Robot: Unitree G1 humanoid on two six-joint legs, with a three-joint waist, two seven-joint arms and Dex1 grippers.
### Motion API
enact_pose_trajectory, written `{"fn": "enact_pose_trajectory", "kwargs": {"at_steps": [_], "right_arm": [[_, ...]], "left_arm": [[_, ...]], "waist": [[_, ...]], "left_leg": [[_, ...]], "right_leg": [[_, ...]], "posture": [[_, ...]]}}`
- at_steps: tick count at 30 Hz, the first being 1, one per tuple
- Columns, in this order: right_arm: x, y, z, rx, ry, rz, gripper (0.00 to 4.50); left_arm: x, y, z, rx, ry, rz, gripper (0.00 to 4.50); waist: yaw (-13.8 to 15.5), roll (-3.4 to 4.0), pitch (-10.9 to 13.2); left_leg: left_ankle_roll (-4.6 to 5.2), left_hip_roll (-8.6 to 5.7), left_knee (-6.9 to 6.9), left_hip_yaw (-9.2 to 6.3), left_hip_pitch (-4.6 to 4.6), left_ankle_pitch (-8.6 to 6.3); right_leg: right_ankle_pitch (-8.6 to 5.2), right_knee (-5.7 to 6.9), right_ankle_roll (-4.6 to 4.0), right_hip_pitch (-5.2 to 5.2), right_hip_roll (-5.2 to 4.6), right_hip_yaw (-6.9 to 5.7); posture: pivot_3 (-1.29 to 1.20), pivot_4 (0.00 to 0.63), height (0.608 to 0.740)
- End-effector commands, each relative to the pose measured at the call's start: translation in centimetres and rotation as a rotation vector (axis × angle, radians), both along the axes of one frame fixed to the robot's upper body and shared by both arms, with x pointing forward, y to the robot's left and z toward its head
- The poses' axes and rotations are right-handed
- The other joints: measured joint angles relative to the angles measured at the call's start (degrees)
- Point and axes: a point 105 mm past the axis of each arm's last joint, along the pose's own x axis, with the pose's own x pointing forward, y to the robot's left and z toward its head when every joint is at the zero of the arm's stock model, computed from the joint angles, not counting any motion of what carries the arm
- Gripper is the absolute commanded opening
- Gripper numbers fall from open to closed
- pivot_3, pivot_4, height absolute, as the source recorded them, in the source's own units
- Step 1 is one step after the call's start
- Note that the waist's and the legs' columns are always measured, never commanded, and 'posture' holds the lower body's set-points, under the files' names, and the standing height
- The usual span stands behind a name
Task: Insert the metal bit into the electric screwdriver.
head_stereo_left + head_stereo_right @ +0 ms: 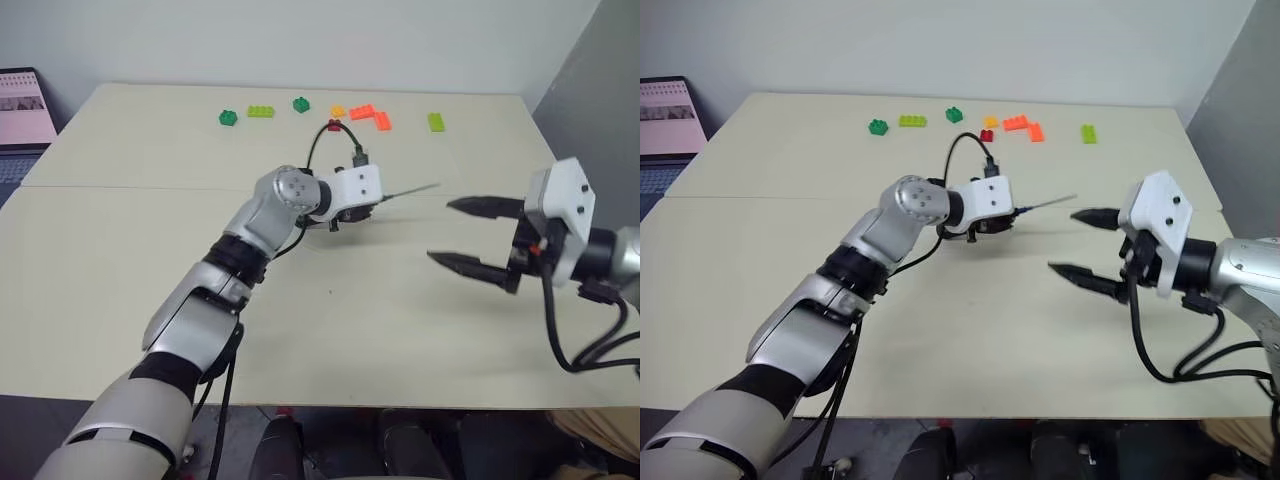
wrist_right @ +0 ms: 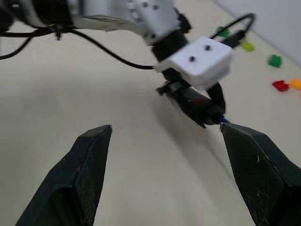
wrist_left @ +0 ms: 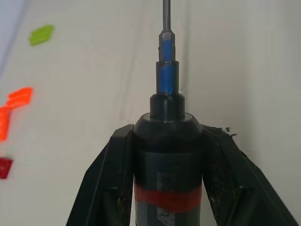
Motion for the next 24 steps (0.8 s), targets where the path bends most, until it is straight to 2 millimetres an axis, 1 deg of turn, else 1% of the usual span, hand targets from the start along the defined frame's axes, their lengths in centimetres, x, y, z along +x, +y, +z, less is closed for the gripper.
{"fn": "enact_pose_trajectory", "kwargs": {"at_steps": [1,3,7,10,12,15,20,21,23,24], "right_arm": [[-0.6,-1.3,-0.4,-0.086,-0.003,-0.023,3.86],[-0.6,-2.0,-1.0,-0.113,0.011,-0.051,3.86],[-0.6,-3.3,-1.8,-0.167,0.036,-0.088,3.86],[-0.7,-3.9,-2.0,-0.187,0.046,-0.103,3.86],[-0.6,-4.2,-1.9,-0.188,0.041,-0.112,3.86],[-0.3,-4.7,-1.8,-0.187,0.034,-0.129,3.86],[0.0,-5.1,-1.8,-0.190,0.029,-0.135,3.86],[0.1,-5.2,-1.9,-0.195,0.027,-0.136,3.86],[0.2,-5.4,-2.0,-0.202,0.025,-0.137,3.86],[0.3,-5.4,-2.1,-0.198,0.016,-0.135,3.86]], "left_arm": [[-0.3,-1.1,-2.4,0.137,0.067,-0.066,1.65],[-0.7,-1.6,-3.7,0.201,0.086,-0.100,1.65],[-1.1,-2.3,-4.5,0.193,0.141,-0.116,1.65],[-1.4,-2.3,-5.0,0.217,0.184,-0.126,1.65],[-1.5,-2.2,-5.1,0.226,0.193,-0.132,2.36],[-1.6,-2.2,-4.5,0.201,0.221,-0.138,2.99],[-1.8,-1.6,-2.4,0.126,0.311,-0.133,4.21],[-1.5,-1.1,-1.5,0.093,0.304,-0.117,4.43],[-1.1,-0.3,-0.1,0.049,0.290,-0.100,4.43],[-0.9,0.4,1.5,-0.013,0.285,-0.090,4.43]], "waist": [[0.25,-0.01,0.00],[0.39,-0.02,-0.01],[0.13,-0.01,-0.01],[0.39,0.00,-0.01],[0.43,0.00,-0.02],[0.67,0.00,-0.01],[0.69,0.00,-0.01],[0.64,0.00,-0.01],[0.54,0.00,-0.01],[0.50,0.00,-0.01]], "left_leg": [[0.02,-0.01,0.03,0.00,0.01,0.01],[0.07,-0.02,0.08,0.02,0.01,0.05],[0.11,-0.02,0.07,0.07,0.06,0.07],[0.11,-0.03,0.06,0.06,0.07,0.08],[0.11,-0.03,0.06,0.05,0.07,0.08],[0.11,-0.03,0.06,0.04,0.08,0.08],[0.10,-0.03,0.15,0.04,0.08,0.09],[0.11,-0.03,0.17,0.04,0.09,0.09],[0.12,-0.02,0.18,0.03,0.10,0.10],[0.13,-0.02,0.18,0.03,0.11,0.11]], "right_leg": [[0.00,0.00,0.00,0.02,0.00,0.02],[0.00,0.01,0.02,0.04,0.00,0.04],[0.00,0.10,0.02,0.02,0.03,0.14],[0.00,0.18,0.02,0.01,0.03,0.14],[0.00,0.18,0.02,0.01,0.03,0.14],[0.00,0.23,0.02,0.01,0.03,0.12],[0.00,0.34,0.02,0.01,0.03,0.10],[0.00,0.37,0.02,0.01,0.03,0.11],[0.00,0.42,0.02,0.01,0.04,0.10],[0.00,0.45,0.02,0.01,0.04,0.10]], "posture": [[0.00,0.150,0.740],[0.00,0.150,0.740],[0.00,0.150,0.740],[0.00,0.150,0.740],[0.00,0.150,0.740],[0.00,0.150,0.740],[0.00,0.150,0.740],[0.00,0.150,0.740],[0.00,0.150,0.740],[0.00,0.150,0.740]]}}
